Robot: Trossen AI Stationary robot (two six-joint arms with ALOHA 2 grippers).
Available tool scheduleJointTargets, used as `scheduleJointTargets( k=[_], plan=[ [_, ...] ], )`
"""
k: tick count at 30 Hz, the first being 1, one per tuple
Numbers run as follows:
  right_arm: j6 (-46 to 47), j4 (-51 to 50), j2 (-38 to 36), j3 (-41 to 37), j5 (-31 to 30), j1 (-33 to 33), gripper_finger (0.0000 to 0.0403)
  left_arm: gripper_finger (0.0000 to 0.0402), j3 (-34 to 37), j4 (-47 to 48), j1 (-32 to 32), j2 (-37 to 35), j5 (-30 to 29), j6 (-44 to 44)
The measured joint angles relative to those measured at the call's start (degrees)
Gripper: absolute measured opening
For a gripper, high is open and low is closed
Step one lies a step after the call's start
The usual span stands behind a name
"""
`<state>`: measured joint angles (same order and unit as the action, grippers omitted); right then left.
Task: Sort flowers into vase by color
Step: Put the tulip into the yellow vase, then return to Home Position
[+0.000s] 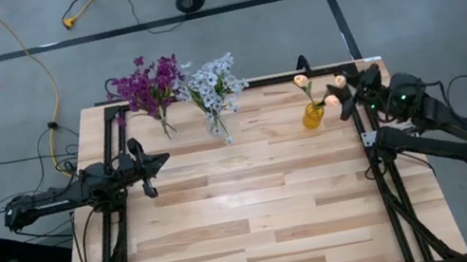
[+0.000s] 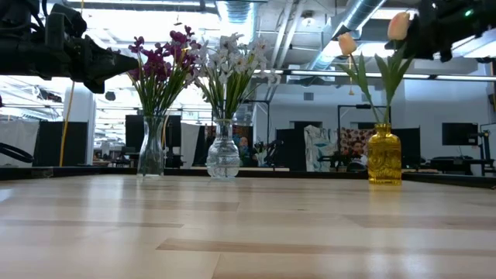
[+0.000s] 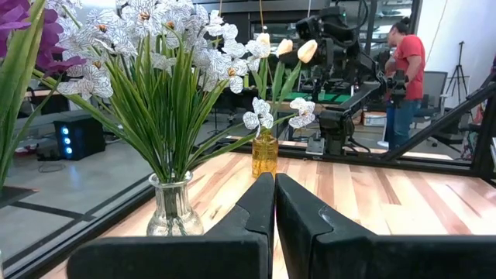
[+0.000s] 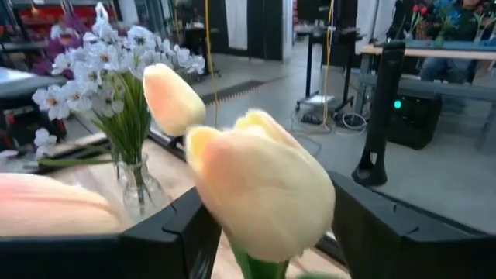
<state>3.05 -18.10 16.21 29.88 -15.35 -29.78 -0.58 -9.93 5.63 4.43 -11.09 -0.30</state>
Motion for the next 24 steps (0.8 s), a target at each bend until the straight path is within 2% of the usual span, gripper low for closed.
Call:
scheduleJointTargets(
  k=[11,16,20,24],
  plan=[
    [7.8,-26.6,0.0,15.1,0.2,0.0,0.0245,0.0000,0.0,0.0,0.0,0.0,0.0,-0.1],
    [12.0,-32.8,0.0,20.5,2.0,0.0,0.0245,0.0000,0.0,0.0,0.0,0.0,0.0,0.0],
    [13.8,-32.5,0.0,24.2,7.5,0.1,0.0244,0.0000,0.0,0.0,0.0,0.0,0.0,0.1],
    [14.1,-30.0,0.0,24.8,18.9,0.1,0.0231,0.0000,0.0,0.0,0.0,0.0,0.0,0.1]
  ],
)
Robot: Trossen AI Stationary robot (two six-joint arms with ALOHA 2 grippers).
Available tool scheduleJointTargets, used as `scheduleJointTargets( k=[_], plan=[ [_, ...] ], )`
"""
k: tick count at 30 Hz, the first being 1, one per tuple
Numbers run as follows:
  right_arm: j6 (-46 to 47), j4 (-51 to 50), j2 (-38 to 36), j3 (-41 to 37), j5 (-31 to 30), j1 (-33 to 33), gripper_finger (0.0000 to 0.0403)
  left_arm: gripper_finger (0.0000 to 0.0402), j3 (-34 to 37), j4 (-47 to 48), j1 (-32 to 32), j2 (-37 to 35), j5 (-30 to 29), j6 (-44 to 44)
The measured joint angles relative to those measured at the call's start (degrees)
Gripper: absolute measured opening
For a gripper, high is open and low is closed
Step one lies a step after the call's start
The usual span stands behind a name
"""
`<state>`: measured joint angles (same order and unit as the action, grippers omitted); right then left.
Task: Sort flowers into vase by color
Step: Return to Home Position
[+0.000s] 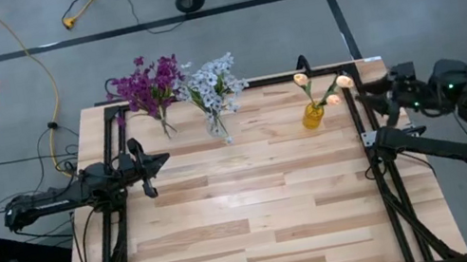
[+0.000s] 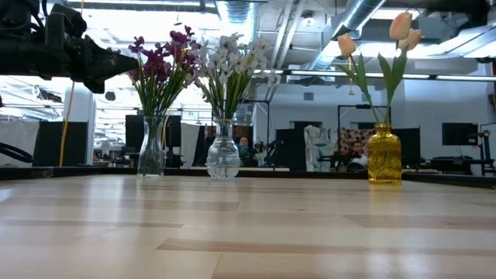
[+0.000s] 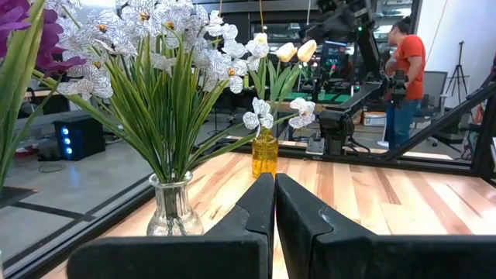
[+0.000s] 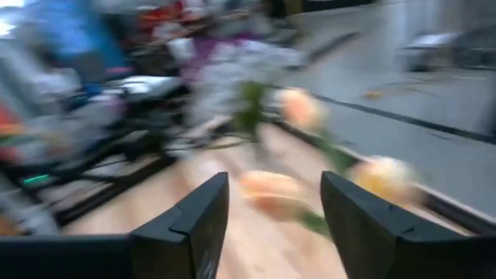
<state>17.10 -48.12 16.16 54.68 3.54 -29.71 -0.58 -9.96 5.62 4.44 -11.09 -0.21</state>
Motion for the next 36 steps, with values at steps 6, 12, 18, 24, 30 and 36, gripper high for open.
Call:
scheduleJointTargets(
  k=[6,12,18,24,30,36],
  plan=[
    [-0.5,16.4,1.2,-6.9,14.4,0.0,0.0149,0.0000,0.0,0.0,0.0,0.0,0.0,0.0],
    [-4.0,28.5,4.0,-14.3,15.9,0.8,0.0040,0.0000,0.0,0.0,0.0,0.0,0.0,-0.3],
    [-8.4,32.3,4.8,-19.0,12.3,4.2,0.0028,0.0000,0.0,0.0,0.0,0.0,0.0,-0.1],
    [-10.6,36.8,4.9,-24.2,6.6,9.5,0.0025,0.0000,0.0,0.0,0.0,0.0,0.0,-0.1],
    [-14.2,40.5,4.8,-27.5,4.2,14.8,0.0016,0.0000,0.0,0.0,0.0,0.0,0.0,-0.2],
    [-15.7,43.9,4.8,-33.2,-3.5,19.4,0.0027,0.0000,0.0,0.0,0.0,0.0,0.0,-0.2]
  ],
)
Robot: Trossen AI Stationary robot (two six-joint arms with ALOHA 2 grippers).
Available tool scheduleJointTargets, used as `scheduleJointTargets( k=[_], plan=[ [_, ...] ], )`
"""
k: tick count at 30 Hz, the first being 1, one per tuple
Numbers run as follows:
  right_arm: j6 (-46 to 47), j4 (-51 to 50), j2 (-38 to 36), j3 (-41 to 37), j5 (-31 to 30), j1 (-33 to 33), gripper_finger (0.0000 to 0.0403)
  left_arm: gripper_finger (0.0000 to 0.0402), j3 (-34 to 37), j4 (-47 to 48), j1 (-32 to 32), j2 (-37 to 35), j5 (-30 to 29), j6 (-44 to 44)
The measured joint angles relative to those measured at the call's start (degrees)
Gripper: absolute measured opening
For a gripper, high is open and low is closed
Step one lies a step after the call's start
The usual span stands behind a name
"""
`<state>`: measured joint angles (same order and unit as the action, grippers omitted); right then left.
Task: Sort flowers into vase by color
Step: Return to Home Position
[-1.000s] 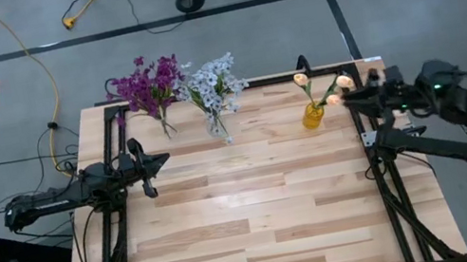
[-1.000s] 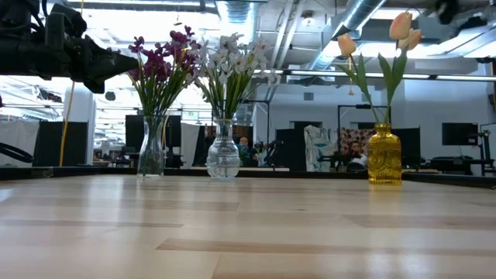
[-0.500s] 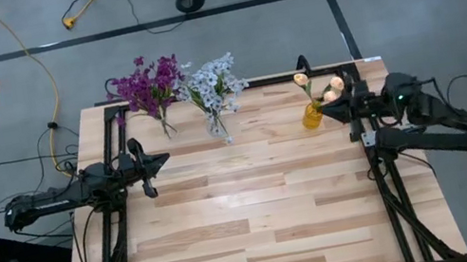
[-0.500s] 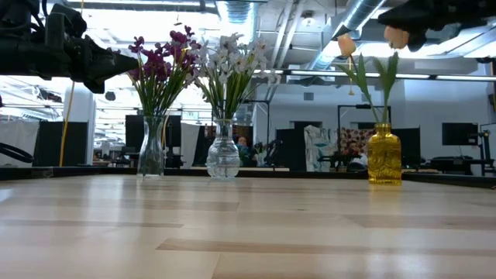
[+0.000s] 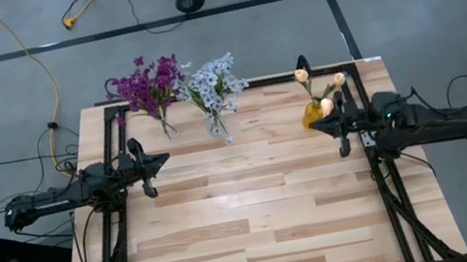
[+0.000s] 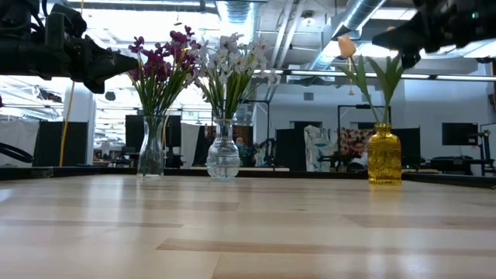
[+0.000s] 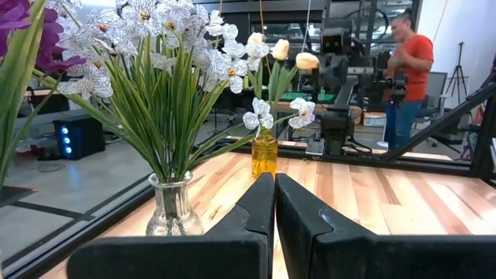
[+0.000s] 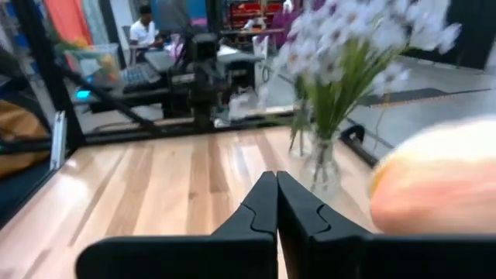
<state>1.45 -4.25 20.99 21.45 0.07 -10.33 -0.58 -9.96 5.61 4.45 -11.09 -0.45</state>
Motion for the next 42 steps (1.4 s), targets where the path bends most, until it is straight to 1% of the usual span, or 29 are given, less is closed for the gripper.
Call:
scheduleJointTargets(
  k=[4,9,12,15,22,27,34,42],
  plan=[
    [0.0,4.9,0.0,-4.5,-0.1,2.0,0.0018,0.0000,0.0,0.0,0.0,0.0,0.0,0.2],
    [0.0,10.4,-0.1,-8.4,-0.2,3.1,0.0024,0.0000,0.0,0.0,0.0,0.0,0.0,0.2],
    [-0.4,10.6,0.0,-8.9,-2.7,3.1,0.0024,0.0000,0.0,0.0,0.0,0.0,0.0,0.2],
    [-3.0,11.6,-0.3,-8.9,-4.8,3.0,0.0020,0.0000,0.0,0.0,0.0,0.0,0.0,0.2],
    [-8.6,17.9,-2.4,-8.7,-4.9,3.0,0.0022,0.0000,0.0,0.0,0.0,0.0,0.0,0.2],
    [-9.7,17.9,-3.2,-5.8,-4.8,3.0,0.0022,0.0000,0.0,0.0,0.0,0.0,0.0,0.2],
    [-9.0,7.9,-3.1,-2.3,-4.8,3.7,0.0022,0.0000,0.0,0.0,0.0,0.0,0.0,0.2],
    [-9.0,3.0,-3.1,-2.2,-4.8,4.0,0.0022,0.0000,0.0,0.0,0.0,0.0,0.0,0.2]
  ],
)
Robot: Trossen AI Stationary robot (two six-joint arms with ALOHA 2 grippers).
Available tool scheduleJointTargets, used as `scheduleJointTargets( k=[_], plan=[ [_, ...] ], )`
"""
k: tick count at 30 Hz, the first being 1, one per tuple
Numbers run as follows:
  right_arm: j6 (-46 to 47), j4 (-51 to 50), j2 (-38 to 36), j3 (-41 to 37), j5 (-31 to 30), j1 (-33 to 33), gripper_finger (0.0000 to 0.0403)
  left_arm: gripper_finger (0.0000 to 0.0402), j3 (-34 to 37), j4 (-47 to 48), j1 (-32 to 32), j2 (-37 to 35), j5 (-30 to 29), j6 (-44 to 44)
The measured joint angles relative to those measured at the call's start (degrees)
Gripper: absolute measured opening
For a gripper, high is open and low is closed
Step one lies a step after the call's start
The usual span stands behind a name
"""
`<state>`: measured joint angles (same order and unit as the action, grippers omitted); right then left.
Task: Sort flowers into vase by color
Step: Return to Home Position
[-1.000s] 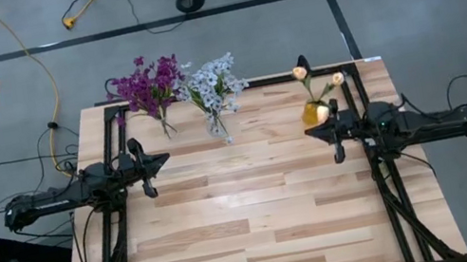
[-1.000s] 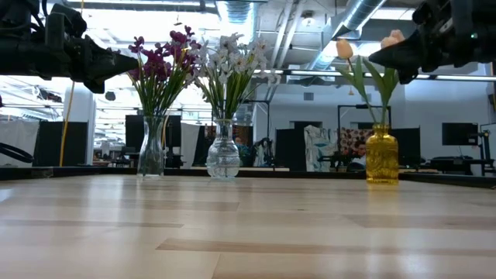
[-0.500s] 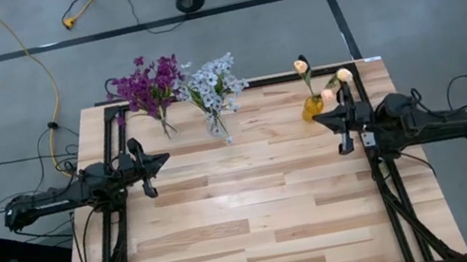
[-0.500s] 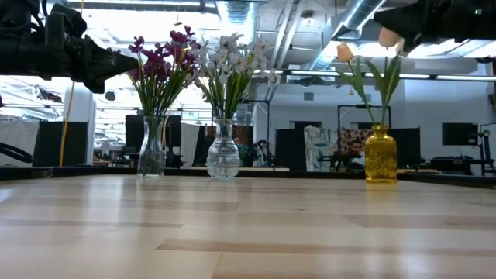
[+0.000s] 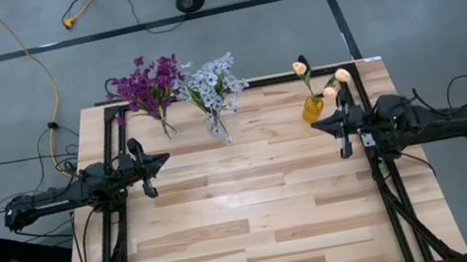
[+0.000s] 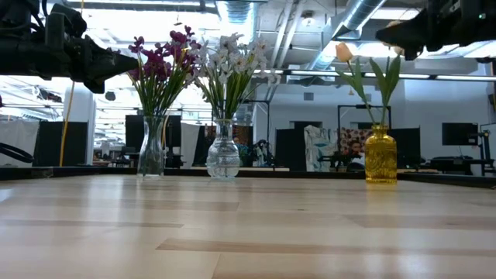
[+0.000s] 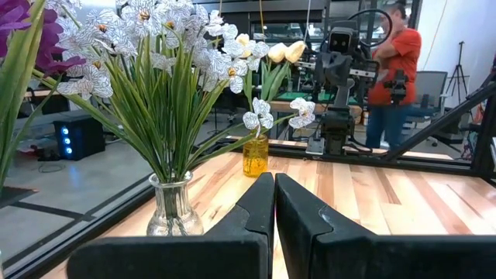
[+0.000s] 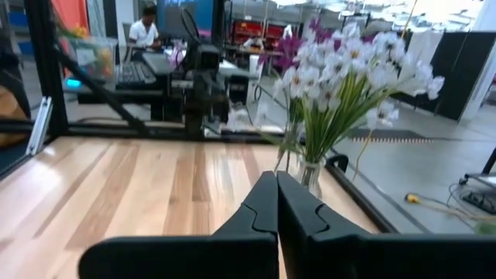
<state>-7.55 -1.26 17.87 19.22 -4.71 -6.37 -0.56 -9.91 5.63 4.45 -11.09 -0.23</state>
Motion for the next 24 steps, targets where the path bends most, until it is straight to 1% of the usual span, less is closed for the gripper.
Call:
scheduleJointTargets(
  k=[4,6,9,16,24],
  plan=[
    [1.1,-4.1,0.0,0.0,-0.3,0.0,0.0022,0.0000,0.0,0.0,0.0,0.0,0.0,0.0],
    [3.3,-6.8,0.0,-0.1,-1.9,0.0,0.0022,0.0000,0.0,0.0,0.0,0.0,0.0,0.0],
    [4.7,-6.3,0.0,-2.5,-3.2,0.0,0.0022,0.0000,0.0,0.0,0.0,0.0,0.0,0.0],
    [4.7,3.8,0.0,-9.7,-3.1,0.0,0.0022,0.0000,0.0,0.0,0.0,0.0,0.0,0.0],
    [7.4,7.8,0.0,-14.6,-3.0,0.0,0.0022,0.0000,0.0,0.0,0.0,0.0,0.0,0.0]
  ],
)
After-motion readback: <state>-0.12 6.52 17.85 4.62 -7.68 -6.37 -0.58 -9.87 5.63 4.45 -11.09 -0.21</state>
